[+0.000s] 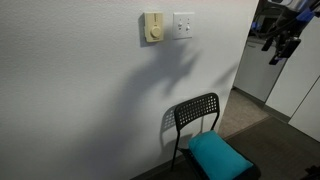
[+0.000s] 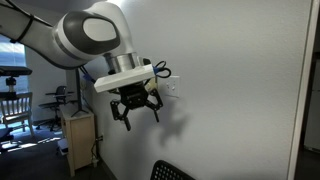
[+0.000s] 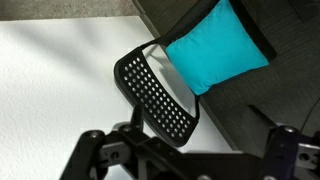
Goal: Turn on the right light switch
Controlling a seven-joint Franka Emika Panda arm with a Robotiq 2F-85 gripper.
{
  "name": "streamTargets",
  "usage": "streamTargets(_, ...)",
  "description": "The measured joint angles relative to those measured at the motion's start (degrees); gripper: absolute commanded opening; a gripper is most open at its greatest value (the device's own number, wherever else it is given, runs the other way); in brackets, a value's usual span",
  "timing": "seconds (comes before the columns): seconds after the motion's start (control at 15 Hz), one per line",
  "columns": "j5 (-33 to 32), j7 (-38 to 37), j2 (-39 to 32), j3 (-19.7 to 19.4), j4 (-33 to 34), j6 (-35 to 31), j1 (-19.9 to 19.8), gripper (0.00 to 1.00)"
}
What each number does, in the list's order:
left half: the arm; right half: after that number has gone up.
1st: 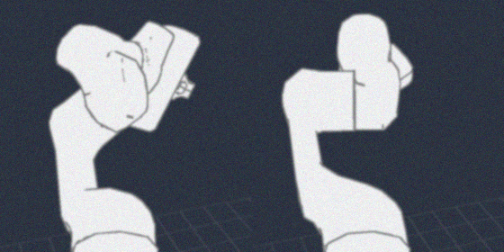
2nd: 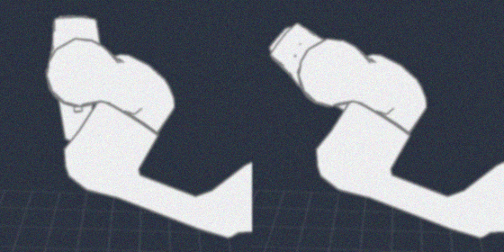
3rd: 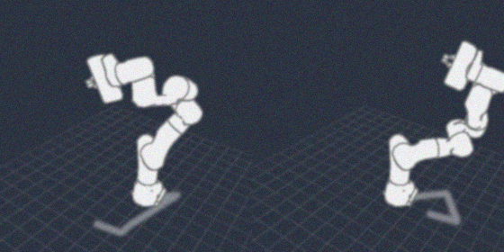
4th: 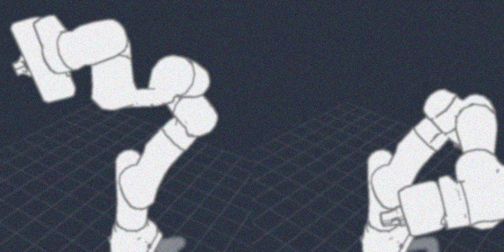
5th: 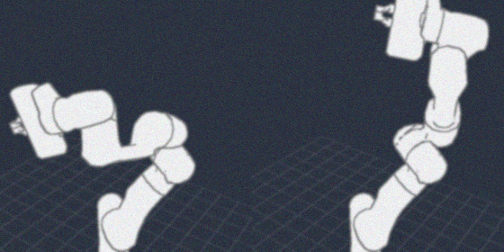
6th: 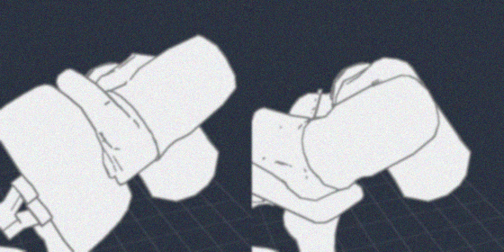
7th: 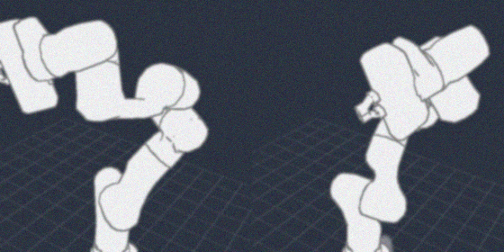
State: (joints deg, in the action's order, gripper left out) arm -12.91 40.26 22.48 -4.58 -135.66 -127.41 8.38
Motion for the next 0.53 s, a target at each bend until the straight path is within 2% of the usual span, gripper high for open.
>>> streamTargets(0.27, -0.2, 0.9, 0.0, 0.2, -0.1, -0.2, 0.0, 1.00)
streamTargets(0.53, 2.1, 12.0, -0.1, 0.1, -0.1, -5.7, 1.1, 1.00)
